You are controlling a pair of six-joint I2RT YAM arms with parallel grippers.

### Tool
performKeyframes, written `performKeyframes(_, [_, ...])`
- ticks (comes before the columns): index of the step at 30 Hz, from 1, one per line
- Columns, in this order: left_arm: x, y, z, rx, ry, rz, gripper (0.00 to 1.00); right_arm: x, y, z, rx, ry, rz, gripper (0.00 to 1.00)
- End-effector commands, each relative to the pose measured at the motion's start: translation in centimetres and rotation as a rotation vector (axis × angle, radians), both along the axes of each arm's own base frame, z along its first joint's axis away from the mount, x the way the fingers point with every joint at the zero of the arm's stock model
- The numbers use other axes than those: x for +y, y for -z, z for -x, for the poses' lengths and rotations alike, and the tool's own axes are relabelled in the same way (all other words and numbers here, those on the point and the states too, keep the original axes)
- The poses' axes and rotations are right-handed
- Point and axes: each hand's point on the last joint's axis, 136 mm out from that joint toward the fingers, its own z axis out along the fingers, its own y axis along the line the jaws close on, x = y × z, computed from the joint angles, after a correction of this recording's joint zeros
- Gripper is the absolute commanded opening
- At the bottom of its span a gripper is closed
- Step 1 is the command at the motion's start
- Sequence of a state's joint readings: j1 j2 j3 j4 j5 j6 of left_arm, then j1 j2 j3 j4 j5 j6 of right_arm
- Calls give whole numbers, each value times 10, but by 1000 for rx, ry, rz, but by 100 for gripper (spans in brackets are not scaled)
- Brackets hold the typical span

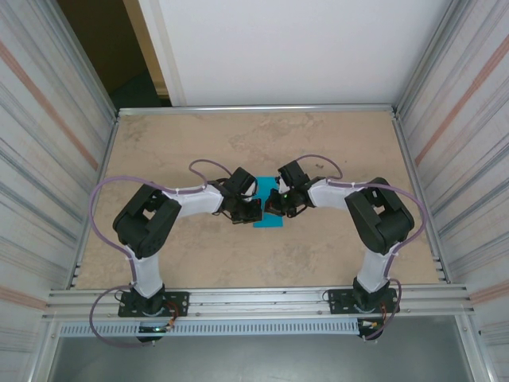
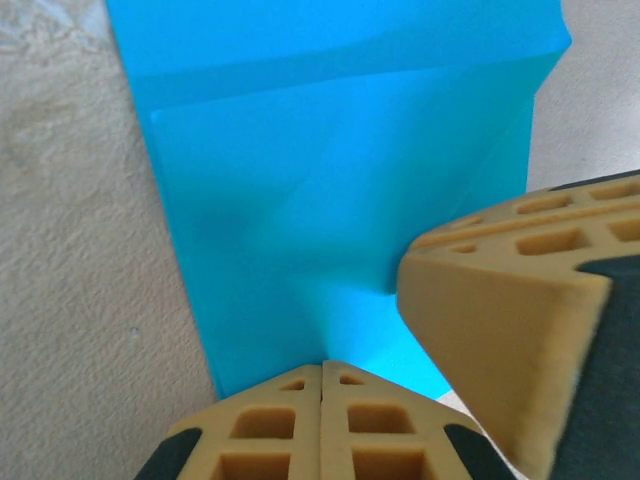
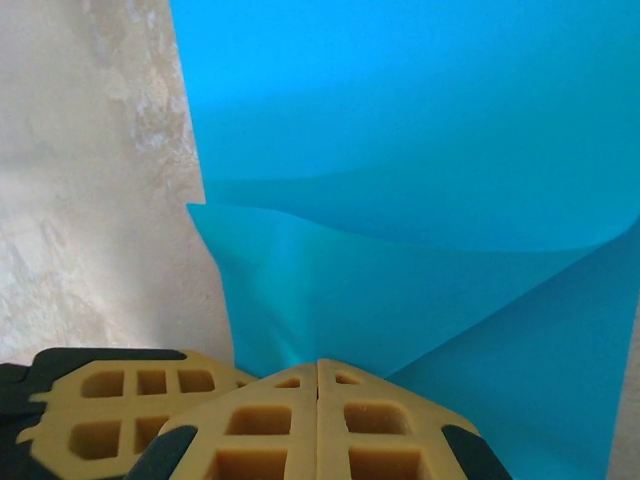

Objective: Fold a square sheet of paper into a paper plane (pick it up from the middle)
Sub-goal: Fold the triangle a second time at the center of the table.

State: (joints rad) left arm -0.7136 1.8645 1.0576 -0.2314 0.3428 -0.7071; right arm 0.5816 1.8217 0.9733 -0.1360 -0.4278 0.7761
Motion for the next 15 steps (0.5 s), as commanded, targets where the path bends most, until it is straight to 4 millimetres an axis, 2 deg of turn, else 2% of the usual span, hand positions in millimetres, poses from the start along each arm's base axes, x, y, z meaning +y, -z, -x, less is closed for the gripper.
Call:
performKeyframes(1, [22, 28, 20, 77, -2, -100, 0, 10, -4, -3, 0, -16, -27, 0])
performKeyframes(9, [20, 24, 20, 71, 0, -91, 0, 0, 10, 0, 27, 11, 30, 0])
performKeyframes(15, [12, 5, 15, 43, 12, -47, 0, -17, 28, 2, 76, 63, 78, 0])
